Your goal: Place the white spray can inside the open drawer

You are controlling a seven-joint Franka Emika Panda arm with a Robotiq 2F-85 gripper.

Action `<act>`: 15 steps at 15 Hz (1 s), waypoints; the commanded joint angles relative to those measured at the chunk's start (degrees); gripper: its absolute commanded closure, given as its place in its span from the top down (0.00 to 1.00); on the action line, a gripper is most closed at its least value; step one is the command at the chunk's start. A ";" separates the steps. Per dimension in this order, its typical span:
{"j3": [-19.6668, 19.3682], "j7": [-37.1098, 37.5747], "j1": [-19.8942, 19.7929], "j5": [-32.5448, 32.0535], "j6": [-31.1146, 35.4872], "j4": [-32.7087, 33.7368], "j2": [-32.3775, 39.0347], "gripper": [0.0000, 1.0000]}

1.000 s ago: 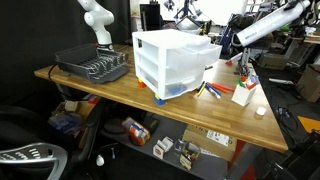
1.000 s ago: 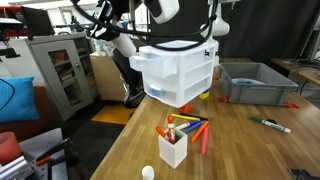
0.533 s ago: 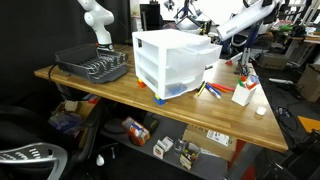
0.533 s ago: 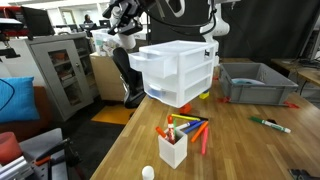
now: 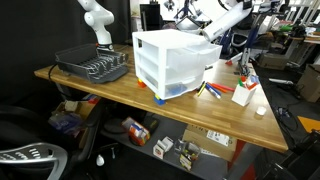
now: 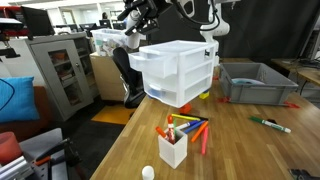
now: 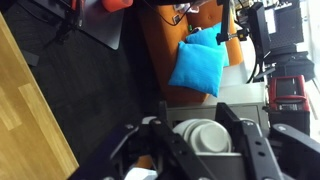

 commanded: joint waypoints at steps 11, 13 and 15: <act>7.30 -0.24 0.25 -6.96 -5.82 20.76 14.40 0.27; 7.76 0.09 0.21 -7.40 -5.89 22.15 16.06 0.27; 7.98 0.82 0.14 -7.32 -5.43 23.27 17.44 0.27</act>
